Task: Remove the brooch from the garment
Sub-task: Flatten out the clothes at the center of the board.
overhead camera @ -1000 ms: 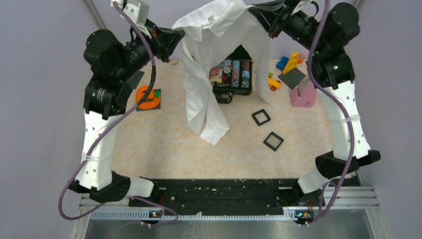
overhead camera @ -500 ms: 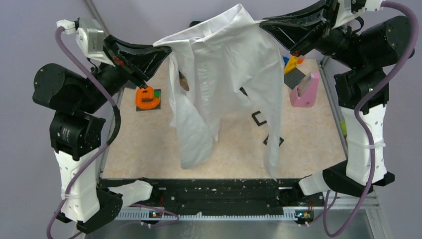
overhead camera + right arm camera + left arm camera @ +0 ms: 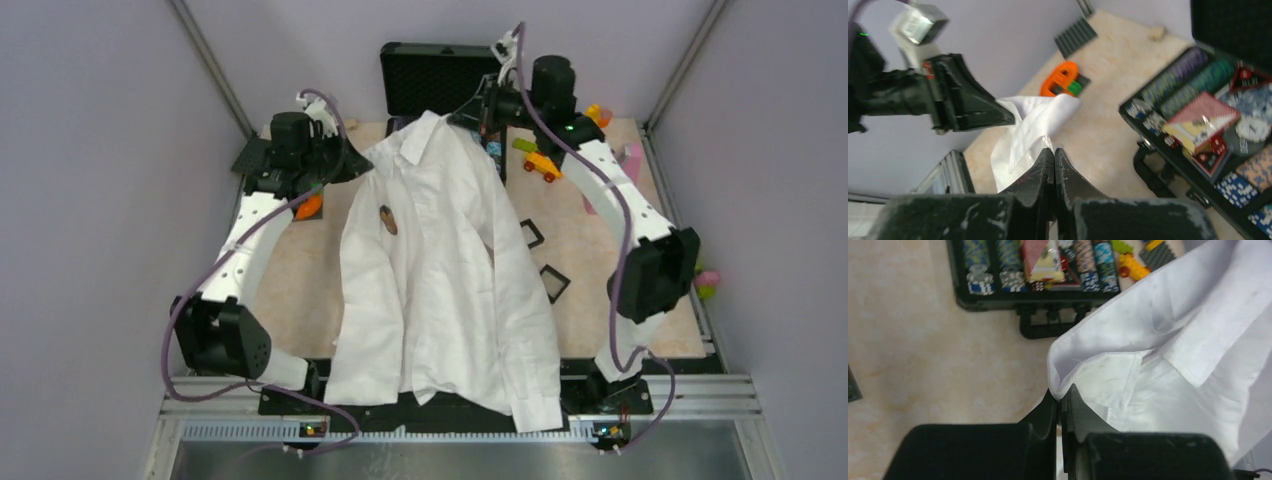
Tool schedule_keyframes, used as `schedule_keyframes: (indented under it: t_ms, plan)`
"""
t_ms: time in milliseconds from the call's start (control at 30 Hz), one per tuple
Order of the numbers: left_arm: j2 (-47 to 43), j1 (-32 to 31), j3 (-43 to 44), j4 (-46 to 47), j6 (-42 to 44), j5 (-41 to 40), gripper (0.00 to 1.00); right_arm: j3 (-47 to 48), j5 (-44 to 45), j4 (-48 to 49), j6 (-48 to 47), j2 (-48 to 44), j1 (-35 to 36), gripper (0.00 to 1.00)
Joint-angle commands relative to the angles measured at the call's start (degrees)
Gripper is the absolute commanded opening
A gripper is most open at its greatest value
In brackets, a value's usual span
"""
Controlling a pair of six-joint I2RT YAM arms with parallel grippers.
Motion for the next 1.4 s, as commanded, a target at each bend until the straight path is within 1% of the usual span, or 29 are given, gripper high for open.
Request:
schedule_keyframes:
  t_ms: [0,100,167,233,300,400,467,533,567,667,733,833,900,1000,1033,1100,1233,1300,1367]
  plan:
    - [6.23,1.73,2.22,7.57,1.02,-1.37,0.0,7.73,4.95,3.14,-0.51,9.99,-0.82,0.0]
    - [12.95,2.36,7.47,7.39,2.18,-2.22,0.0,19.27,8.01,-1.39,-2.71,20.38,-0.91,0.0]
    - [15.82,2.53,11.14,7.57,2.71,-3.59,0.0,26.63,10.81,-3.95,-3.55,25.07,-0.88,0.0]
    - [18.68,2.6,14.47,7.35,3.1,-3.91,0.0,30.37,12.52,-3.91,-3.62,27.54,-1.07,0.0]
    - [21.17,2.56,16.92,6.65,3.57,-2.45,0.0,29.98,13.39,-3.27,-3.46,28.01,-1.19,0.0]
    - [22.76,2.59,15.75,7.2,3.81,-2.84,0.03,23.91,12.83,-1.98,-4.4,26.36,-1.17,0.0]
    - [22.72,2.62,12.37,9.37,3.89,-3.05,0.0,17.79,13.75,-0.43,-5.02,24.07,-1.19,0.0]
    - [22.64,2.57,10.06,10.81,3.94,-3.14,0.0,11.11,14.89,1.51,-5.41,21.64,-1.14,0.0]
    - [22.65,2.57,9.41,11.2,3.94,-2.6,0.0,9.42,15.25,1.91,-5.56,20.53,-1.14,0.0]
    - [21.84,2.43,8.48,9.81,3.29,4.48,0.0,6.38,14.59,-0.47,-6.76,16.72,-1.16,0.0]
    - [17.91,1.53,5.09,9.83,2.6,5.02,0.0,1.36,13.76,0.89,-6.31,12.46,-1.05,0.0]
    - [11.72,-0.16,-0.98,10.3,2.55,3.67,0.0,-6.59,13.52,3.11,-5.98,5.69,-0.61,0.0]
    - [9.02,-0.36,-3.39,9.95,0.73,5.59,0.0,-8.4,13.93,0.71,-6.2,2.99,-0.57,0.0]
    - [6.99,-0.61,-3.5,5.03,-0.28,8.45,0.0,-6.07,14.54,-10.65,-7.62,0.7,-0.57,0.0]
    - [6.07,-1.08,-3.54,3.06,-0.28,8.82,0.0,-7.17,14.7,-12.82,-8.12,-0.94,-0.57,0.0]
    - [3.43,-3.08,-5.23,0.3,0.87,7.35,0.0,-12.44,14.51,-12.48,-7.55,-5.61,-0.48,0.0]
    - [-1.63,-6.61,-9.81,-1.12,0.83,5.89,0.0,-22.05,14.73,-10.81,-7.32,-14.33,-0.49,0.0]
    - [-3.65,-7.15,-12.14,-0.75,0.62,5.84,0.0,-24.4,14.52,-10.79,-7.32,-17.04,-0.49,0.0]
    - [-4.25,-7.09,-13.93,1.11,0.55,6.02,0.0,-24.19,14.36,-11.28,-7.55,-17.27,-0.49,0.0]
